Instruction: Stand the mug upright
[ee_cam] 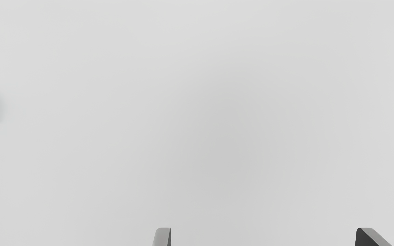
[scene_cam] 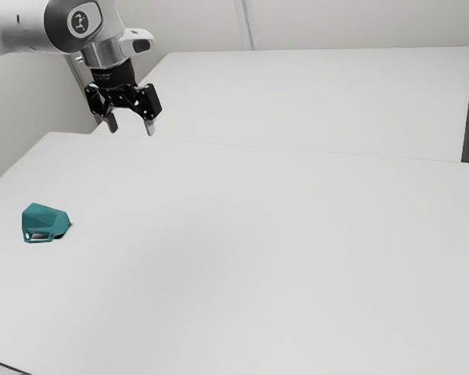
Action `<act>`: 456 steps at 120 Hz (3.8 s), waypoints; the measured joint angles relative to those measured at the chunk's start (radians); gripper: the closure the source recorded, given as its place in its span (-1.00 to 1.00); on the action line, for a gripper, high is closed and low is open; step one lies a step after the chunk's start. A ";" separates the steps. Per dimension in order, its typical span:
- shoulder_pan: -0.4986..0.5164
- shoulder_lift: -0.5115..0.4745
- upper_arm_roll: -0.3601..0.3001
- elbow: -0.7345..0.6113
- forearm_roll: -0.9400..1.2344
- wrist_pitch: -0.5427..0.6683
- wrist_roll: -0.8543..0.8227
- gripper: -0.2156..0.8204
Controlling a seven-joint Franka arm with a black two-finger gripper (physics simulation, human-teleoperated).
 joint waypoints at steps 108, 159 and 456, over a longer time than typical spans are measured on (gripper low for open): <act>0.195 -0.015 0.001 -0.035 -0.001 -0.004 0.067 -0.55; 0.473 0.001 -0.002 -0.026 -0.010 -0.001 0.209 -0.55; 1.131 0.635 -0.011 0.181 -0.852 0.088 1.159 -0.55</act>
